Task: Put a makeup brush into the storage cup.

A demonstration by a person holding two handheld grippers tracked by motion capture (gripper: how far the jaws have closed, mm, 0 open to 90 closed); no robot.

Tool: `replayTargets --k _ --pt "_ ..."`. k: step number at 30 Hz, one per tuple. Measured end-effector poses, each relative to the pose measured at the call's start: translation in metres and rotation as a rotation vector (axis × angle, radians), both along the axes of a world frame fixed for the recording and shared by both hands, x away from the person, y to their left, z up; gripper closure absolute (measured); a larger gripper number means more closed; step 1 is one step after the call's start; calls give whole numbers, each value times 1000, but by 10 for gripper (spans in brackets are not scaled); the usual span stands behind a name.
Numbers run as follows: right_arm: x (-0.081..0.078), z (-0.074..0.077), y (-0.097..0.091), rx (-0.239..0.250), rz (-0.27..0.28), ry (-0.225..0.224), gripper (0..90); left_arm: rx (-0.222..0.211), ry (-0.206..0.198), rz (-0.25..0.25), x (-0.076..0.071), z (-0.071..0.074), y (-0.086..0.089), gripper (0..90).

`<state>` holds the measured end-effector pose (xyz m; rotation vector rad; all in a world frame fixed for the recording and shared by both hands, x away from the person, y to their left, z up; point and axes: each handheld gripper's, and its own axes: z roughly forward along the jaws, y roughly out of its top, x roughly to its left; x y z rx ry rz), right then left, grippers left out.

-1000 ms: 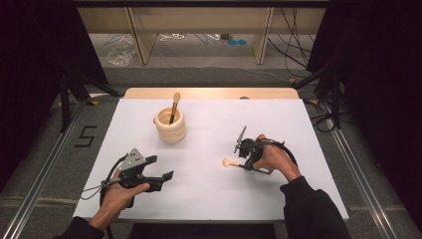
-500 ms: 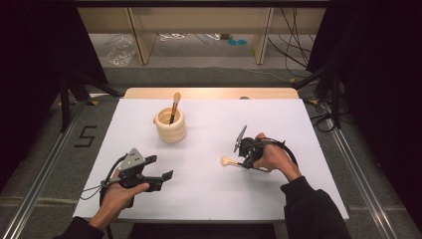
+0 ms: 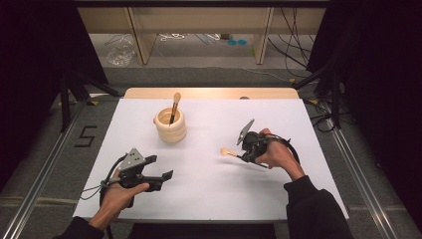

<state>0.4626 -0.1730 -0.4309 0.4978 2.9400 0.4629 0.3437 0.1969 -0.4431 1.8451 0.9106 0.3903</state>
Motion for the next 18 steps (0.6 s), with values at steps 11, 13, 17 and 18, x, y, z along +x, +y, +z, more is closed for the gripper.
replayTargets --k 11,13,17,18 --pt "0 9 -4 107 -29 -33 832 2 1 0 0 0 0 172" --pt "0 11 -5 129 -28 -37 832 2 1 0 0 0 0 172" --pt "-1 13 -4 171 -12 -41 832 1 0 3 0 0 0 172" --pt "-1 14 -4 176 -9 -41 832 -1 1 0 0 0 0 172"
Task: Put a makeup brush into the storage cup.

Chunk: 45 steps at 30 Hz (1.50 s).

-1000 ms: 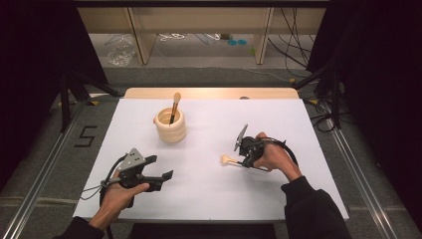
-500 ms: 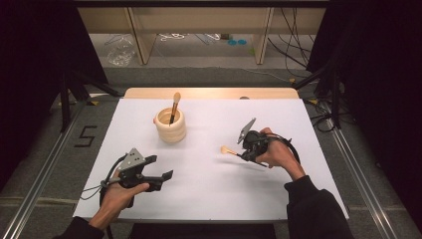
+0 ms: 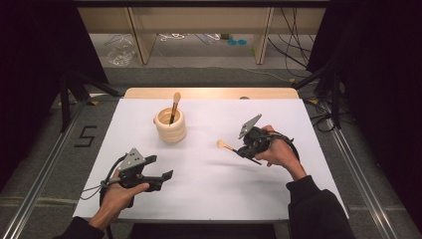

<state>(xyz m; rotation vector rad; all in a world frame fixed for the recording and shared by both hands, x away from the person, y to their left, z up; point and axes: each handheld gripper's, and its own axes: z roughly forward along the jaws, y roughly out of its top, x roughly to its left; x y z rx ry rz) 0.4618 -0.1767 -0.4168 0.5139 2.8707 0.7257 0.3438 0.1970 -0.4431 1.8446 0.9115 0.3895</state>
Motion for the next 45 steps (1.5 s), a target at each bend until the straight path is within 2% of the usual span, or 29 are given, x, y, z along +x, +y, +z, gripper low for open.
replayTargets --k 7,10,15,16,20,22,24,25,27,28,30,32,35,37,39,42,45 --pt "-2 5 3 97 8 -28 832 5 0 1 0 0 0 172" --pt "-2 7 5 140 15 -16 832 -5 -1 3 0 0 -1 172" --pt "-3 7 9 211 -6 -38 832 -16 9 8 2 0 0 177" --pt "-3 8 10 227 -10 -44 832 -21 2 1 4 0 0 180" --pt "-6 10 14 291 -14 -53 832 -50 23 21 6 0 -1 189" --pt "-8 12 16 323 -9 -60 832 -72 29 19 8 1 -2 198" --pt "-9 12 18 349 -10 -86 832 -90 29 12 10 2 -3 204" --pt "-10 14 19 362 -10 -81 832 -99 28 14 11 2 -4 211" --pt "-11 14 21 376 -8 -79 832 -112 28 8 12 3 -7 222" --pt "-12 14 22 388 -8 -95 832 -114 29 7 12 4 -9 226" --pt "-14 15 24 398 -10 -96 832 -106 17 -14 14 4 -12 232" --pt "-15 16 26 415 -9 -107 832 -117 21 -11 15 5 -15 237" --pt "-17 18 28 419 -6 -106 832 -122 21 -18 16 6 -20 245" --pt "-19 18 29 435 -8 -130 832 -127 19 -24 18 7 -23 249" --pt "-20 19 29 443 -5 -135 832 -129 14 -27 19 9 -24 253" --pt "-22 21 30 450 -4 -129 832 -137 12 -23 21 11 -26 258" --pt "-25 21 33 466 -2 -153 832 -144 -4 -35 23 13 -27 258"
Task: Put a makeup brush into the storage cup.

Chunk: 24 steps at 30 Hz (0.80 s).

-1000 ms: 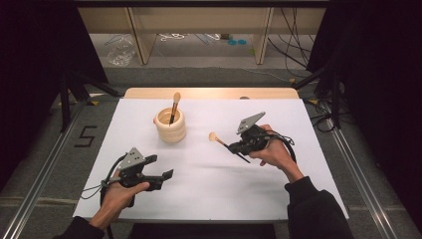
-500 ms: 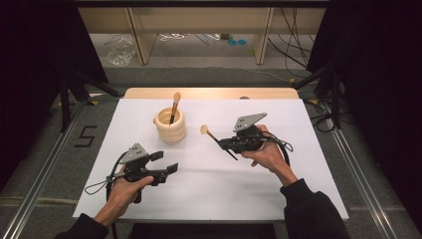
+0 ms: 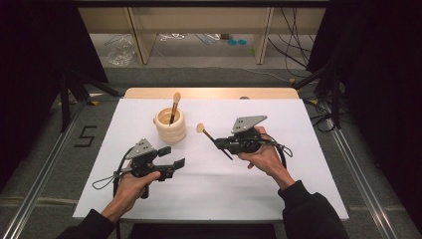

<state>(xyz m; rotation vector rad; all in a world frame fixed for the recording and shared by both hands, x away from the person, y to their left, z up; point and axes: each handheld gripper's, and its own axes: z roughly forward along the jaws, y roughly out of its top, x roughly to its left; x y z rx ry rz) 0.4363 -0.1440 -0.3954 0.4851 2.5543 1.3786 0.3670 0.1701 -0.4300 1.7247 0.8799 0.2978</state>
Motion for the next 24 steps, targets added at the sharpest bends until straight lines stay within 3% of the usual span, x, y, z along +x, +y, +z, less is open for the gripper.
replayTargets --k 5,11,24 --pt "-5 4 2 17 9 -15 832 -12 2 24 1 3 -2 260" --pt "-10 5 6 41 14 -34 832 -6 -46 -1 3 11 -6 267" --pt "-18 3 18 42 54 -34 832 -59 -49 -33 5 18 -17 355"
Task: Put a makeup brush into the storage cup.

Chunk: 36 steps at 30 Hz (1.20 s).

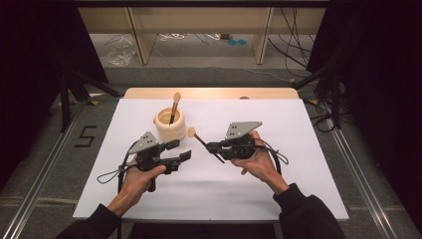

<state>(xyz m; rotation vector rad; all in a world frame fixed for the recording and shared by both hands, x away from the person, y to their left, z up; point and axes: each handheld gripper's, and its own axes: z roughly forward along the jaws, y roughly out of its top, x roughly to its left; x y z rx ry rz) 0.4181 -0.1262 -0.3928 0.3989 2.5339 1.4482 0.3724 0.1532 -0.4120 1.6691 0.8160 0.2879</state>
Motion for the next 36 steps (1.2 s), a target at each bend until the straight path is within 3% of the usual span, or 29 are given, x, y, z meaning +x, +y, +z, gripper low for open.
replayTargets --k 1,3,12,15,36 --pt "-1 0 1 2 4 3 832 7 -13 -16 1 0 0 363" --pt "-2 -1 2 2 6 -4 832 -14 3 -11 0 1 -3 377" --pt "-6 -2 10 10 22 -6 832 -35 1 -56 3 3 -10 431" --pt "-7 -2 11 10 32 -3 832 -53 20 -45 3 2 -12 448" --pt "-12 -4 21 17 58 0 832 -126 27 -78 6 4 -12 599"
